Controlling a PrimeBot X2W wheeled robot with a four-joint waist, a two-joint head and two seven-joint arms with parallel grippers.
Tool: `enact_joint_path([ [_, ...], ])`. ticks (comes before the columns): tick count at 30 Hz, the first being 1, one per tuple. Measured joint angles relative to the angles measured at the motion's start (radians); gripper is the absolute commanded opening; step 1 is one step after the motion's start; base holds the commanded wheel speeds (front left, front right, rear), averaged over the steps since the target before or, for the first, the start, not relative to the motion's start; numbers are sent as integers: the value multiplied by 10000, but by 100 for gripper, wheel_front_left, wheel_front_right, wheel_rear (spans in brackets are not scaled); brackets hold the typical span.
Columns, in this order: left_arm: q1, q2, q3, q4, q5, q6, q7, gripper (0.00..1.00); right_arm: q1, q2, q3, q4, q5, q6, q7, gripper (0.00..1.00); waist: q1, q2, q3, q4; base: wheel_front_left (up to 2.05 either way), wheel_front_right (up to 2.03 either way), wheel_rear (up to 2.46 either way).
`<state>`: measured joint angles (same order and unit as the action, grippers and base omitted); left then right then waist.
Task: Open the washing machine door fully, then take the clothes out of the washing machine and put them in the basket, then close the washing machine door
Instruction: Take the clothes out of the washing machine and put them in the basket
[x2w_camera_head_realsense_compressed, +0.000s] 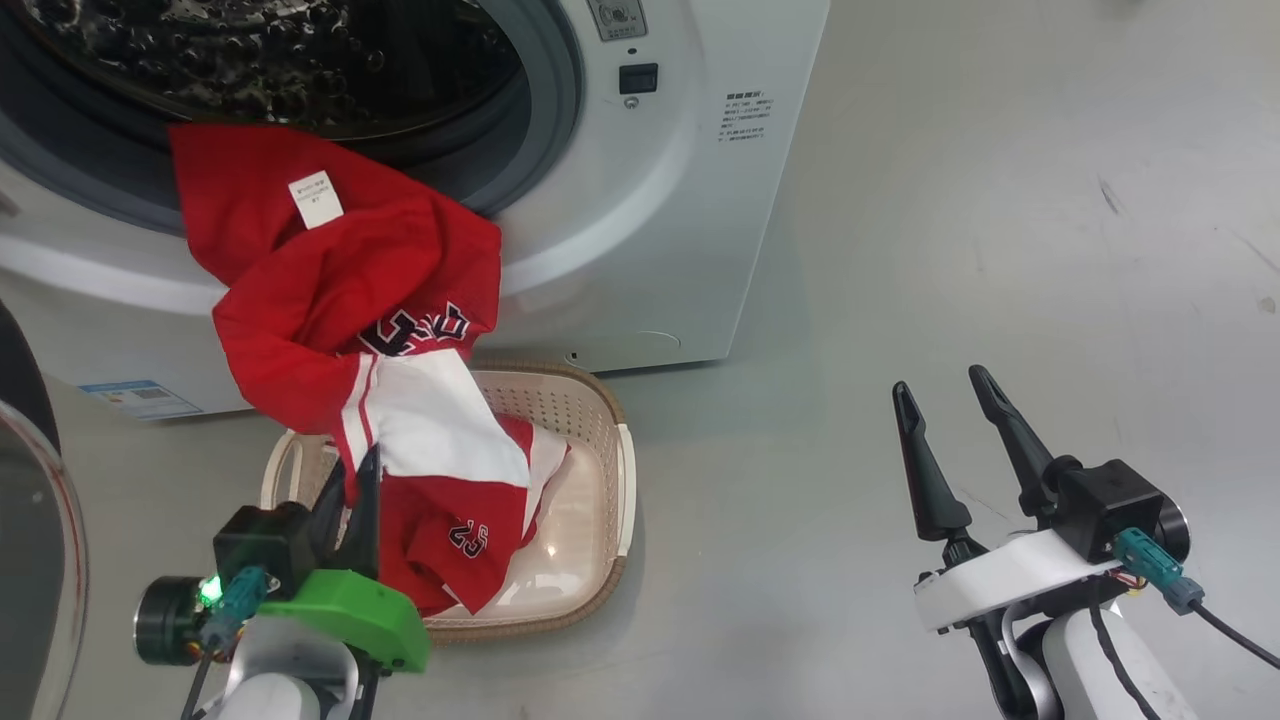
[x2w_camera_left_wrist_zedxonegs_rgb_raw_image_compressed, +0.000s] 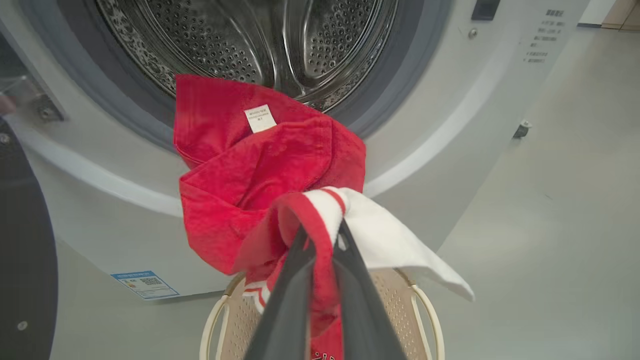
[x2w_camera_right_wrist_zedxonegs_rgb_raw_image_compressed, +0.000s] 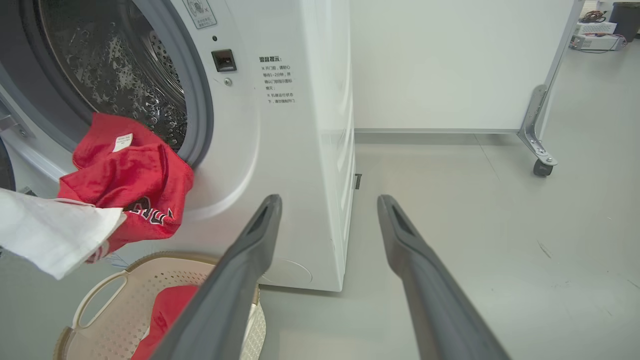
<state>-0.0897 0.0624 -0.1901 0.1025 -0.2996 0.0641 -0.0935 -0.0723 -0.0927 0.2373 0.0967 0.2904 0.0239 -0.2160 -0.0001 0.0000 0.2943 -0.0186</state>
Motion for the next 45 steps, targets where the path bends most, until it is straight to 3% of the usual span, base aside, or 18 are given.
enact_joint_path([
  [12, -1392, -8, -59, 2514, -347, -270, 928, 0, -269, 50, 82, -359, 2, 13, 82, 100, 0, 0, 832, -445, 0, 0, 0],
  [24, -2940, -61, 767, 5133, -934, -98, 1555, 0, -796, 157, 391, -476, 35, 190, 82, 100, 0, 0, 1801, -1055, 0, 0, 0],
  [25, -3191, -59, 802, 5503, -947, -79, 1630, 22, -901, 186, 407, -477, 36, 190, 81, 100, 1, 0, 1947, -1178, 0, 0, 0],
  [26, -3341, -50, 798, 5693, -945, -79, 1645, 100, -937, 194, 405, -477, 56, 190, 81, 100, 1, 0, 2023, -1239, 0, 0, 0],
  [35, -4110, -40, 915, 6857, -980, -79, 1662, 100, -1113, 228, 314, -351, 115, 186, -8, 100, 1, 0, 2523, -1676, 0, 0, 0],
  [45, -4316, -36, 872, 7693, -976, -336, 874, 100, -1196, 240, 203, -48, 140, 165, -98, 100, 2, 0, 2405, -1539, 0, 0, 0],
])
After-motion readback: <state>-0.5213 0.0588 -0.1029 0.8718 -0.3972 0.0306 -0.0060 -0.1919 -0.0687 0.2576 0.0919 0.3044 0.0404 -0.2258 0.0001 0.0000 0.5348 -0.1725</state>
